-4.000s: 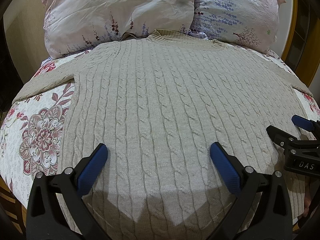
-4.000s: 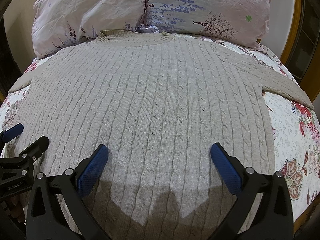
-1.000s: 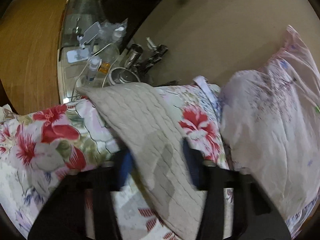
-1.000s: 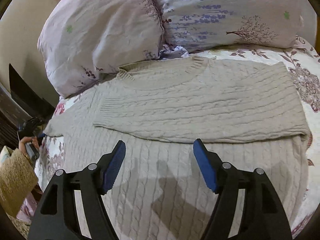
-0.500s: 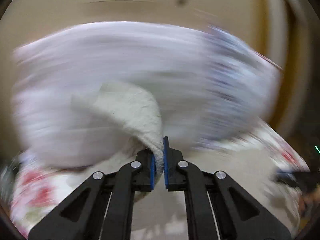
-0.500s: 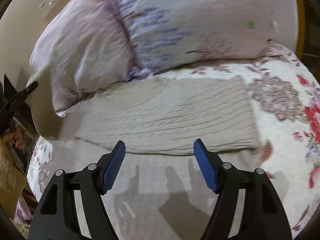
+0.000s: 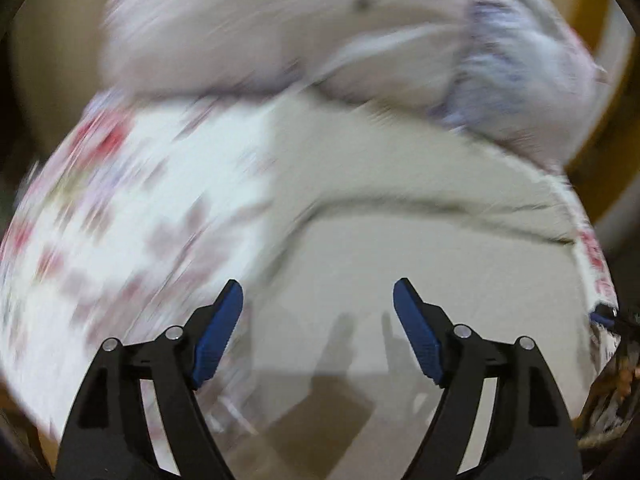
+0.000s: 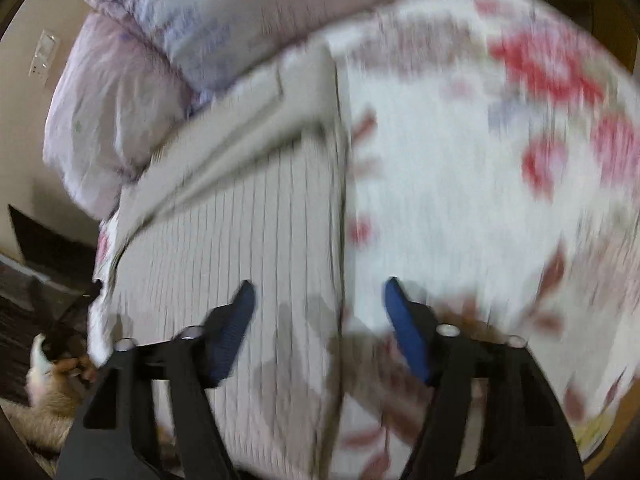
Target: Fold small clothes
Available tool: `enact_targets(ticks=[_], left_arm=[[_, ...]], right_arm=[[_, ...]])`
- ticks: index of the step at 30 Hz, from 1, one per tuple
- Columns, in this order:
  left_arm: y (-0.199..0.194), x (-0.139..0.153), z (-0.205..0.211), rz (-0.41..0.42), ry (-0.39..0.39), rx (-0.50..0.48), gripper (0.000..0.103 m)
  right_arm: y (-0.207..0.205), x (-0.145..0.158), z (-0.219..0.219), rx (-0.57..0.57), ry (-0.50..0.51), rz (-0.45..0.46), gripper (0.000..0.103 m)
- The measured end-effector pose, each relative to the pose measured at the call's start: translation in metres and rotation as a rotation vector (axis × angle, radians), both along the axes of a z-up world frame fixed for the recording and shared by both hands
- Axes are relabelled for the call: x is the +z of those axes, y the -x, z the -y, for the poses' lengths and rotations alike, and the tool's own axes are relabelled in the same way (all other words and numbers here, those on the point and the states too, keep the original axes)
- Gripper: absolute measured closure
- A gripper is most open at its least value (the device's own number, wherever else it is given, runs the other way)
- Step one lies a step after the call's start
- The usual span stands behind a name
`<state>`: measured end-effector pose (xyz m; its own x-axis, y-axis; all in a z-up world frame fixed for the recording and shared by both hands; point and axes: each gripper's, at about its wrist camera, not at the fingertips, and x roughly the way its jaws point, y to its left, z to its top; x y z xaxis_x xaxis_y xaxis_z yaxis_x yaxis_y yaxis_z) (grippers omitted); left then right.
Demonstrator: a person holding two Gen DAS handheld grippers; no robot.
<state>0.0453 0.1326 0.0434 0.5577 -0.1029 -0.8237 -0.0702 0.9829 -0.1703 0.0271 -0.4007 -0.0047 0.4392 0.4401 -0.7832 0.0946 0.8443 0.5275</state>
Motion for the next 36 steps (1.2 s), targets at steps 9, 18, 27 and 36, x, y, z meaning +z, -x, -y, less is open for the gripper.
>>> enact_targets(ticks=[9,18,27,36], left_arm=[[0.098,-0.027,-0.004,-0.122,0.328,-0.022,0.048],[0.083,-0.033,0.023,-0.207,0.514,-0.112,0.094],[-0.114,0.053,0.002,0.217,0.430,-0.126,0.095],[-0.166,0.014,-0.031,0.093,0.339,0.059,0.021]], right_arm=[[0.062,-0.011,-0.013,0.177,-0.365,-0.179,0.077],[0.024,0.034,-0.030,0.276,-0.422,-0.042,0.095],[-0.135,0.106,-0.008,0.089,-0.330,0.328,0.095],[-0.182,0.082,-0.012,-0.067,-0.152,0.250,0.015]])
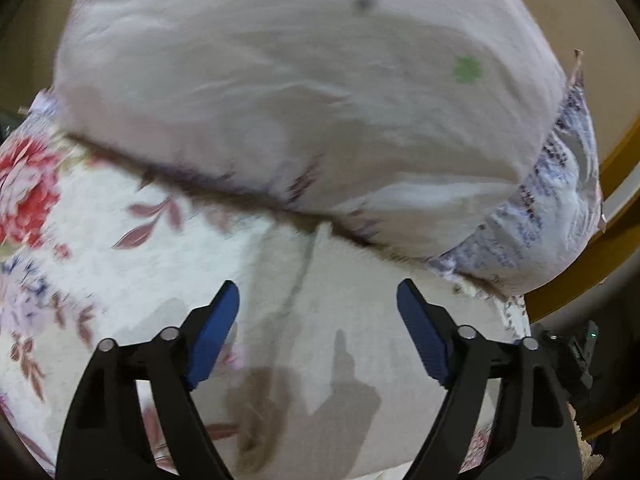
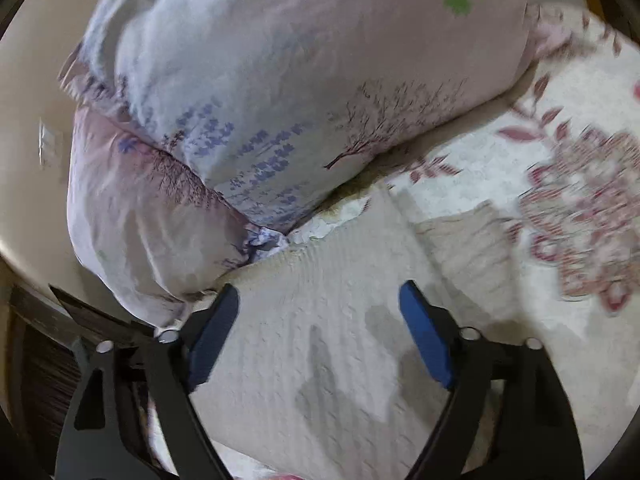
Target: Fold small clothes
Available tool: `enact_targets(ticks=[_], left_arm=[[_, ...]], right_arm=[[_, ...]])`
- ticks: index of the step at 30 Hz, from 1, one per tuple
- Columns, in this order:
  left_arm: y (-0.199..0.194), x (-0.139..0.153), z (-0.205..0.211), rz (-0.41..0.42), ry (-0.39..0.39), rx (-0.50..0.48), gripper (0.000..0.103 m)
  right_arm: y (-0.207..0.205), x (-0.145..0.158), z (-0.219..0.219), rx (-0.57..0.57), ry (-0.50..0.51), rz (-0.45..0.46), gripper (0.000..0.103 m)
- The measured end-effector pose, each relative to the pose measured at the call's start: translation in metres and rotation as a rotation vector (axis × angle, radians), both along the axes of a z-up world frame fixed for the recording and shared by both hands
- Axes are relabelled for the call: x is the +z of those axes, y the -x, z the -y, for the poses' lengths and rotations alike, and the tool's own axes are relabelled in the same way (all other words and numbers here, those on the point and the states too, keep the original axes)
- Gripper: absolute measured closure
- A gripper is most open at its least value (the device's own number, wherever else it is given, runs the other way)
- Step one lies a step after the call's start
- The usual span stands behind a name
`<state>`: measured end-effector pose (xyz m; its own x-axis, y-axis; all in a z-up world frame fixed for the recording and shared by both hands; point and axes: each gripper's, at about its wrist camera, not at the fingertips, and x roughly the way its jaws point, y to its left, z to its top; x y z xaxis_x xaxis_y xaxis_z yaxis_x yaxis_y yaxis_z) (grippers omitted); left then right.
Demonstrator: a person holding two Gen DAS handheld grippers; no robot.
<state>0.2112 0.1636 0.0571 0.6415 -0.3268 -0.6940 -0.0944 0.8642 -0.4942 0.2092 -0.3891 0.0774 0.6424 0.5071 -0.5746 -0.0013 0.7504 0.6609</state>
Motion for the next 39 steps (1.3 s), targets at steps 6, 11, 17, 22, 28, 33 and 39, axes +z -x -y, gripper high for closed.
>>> enact_targets(ticks=[6,11,17,22,28,33,39], left_arm=[[-0.006,-0.048,0.004,-0.147,0.072,-0.060,0.033],[-0.015,-0.059,0.021,-0.157,0.153,-0.047,0.086],[-0.008,0.003,0.078,0.004,0.301,-0.149,0.089],[-0.031,0.039,0.212,0.077,0.494,-0.365,0.089],[-0.050,0.013,0.327,-0.053,0.693,-0.516,0.045],[-0.030,0.024,0.266,0.087,0.352,-0.353,0.012],[-0.024,-0.028,0.249,-0.140,0.123,-0.358,0.012]], right_arm=[[0.019,-0.007,0.016,0.007,-0.009,-0.032,0.015],[0.028,-0.008,0.021,0.021,-0.032,-0.036,0.015],[0.038,0.006,0.060,-0.015,-0.025,-0.005,0.015],[0.040,0.020,0.100,-0.085,-0.011,0.027,0.015],[0.027,0.014,0.126,-0.094,-0.035,-0.011,0.015],[0.015,-0.005,0.127,-0.016,-0.096,-0.091,0.009],[-0.015,-0.042,0.099,0.094,-0.117,-0.237,0.009]])
